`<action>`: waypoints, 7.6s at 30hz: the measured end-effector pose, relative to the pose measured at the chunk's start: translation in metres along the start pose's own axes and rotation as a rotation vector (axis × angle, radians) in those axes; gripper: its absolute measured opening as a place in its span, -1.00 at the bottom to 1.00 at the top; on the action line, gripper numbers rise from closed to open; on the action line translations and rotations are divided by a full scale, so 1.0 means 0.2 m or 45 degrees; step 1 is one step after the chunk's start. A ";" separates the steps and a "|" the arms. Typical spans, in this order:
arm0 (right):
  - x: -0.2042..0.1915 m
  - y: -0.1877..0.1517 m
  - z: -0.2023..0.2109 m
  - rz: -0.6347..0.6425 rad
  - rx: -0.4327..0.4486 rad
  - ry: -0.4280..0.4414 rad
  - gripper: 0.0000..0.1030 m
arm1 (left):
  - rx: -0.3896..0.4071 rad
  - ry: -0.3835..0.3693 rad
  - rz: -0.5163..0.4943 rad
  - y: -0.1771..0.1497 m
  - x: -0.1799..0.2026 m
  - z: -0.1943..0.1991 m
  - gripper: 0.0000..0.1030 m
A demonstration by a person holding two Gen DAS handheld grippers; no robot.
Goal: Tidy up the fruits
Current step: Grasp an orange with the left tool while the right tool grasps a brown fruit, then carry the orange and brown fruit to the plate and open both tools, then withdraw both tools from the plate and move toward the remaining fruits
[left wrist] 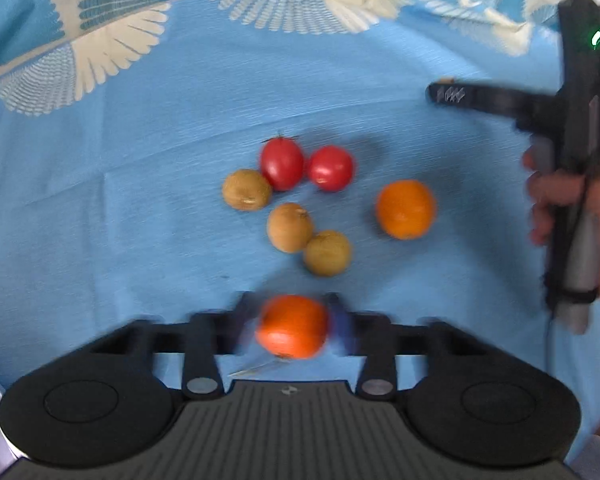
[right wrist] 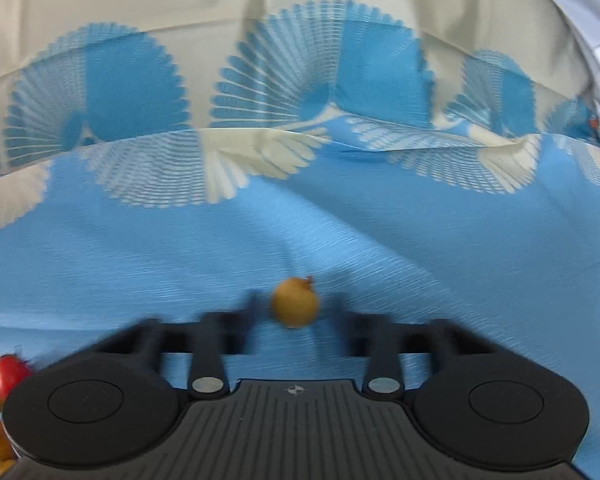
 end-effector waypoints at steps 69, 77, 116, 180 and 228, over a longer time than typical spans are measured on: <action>-0.76 -0.79 2.49 0.381 0.136 0.605 -0.49 | 0.350 0.241 0.442 -1.49 -0.61 1.79 -0.22; -0.79 -0.78 2.45 0.387 0.118 0.608 -0.49 | 0.350 0.249 0.465 -1.46 -0.67 1.78 -0.22; -1.46 -0.74 1.66 0.579 -0.050 0.665 -0.49 | 0.170 0.385 0.477 -0.96 -1.22 1.08 -0.22; -0.67 -0.76 2.79 0.279 0.367 0.558 0.99 | 0.584 0.554 0.381 -1.60 -0.44 2.06 0.99; -0.32 -0.59 1.73 -0.060 0.088 0.190 0.99 | 0.293 0.460 0.287 -0.76 -0.42 1.31 0.99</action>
Point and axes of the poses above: each gripper's, at about its wrist camera, not at the fingertips, and z roughly against the way its jaws point, x to its right, y to its top, the point moved 5 cm from there along -z, roughly the way its jaws point, and after that the axes turned 10 degrees about -y, right-handed, at the moved point
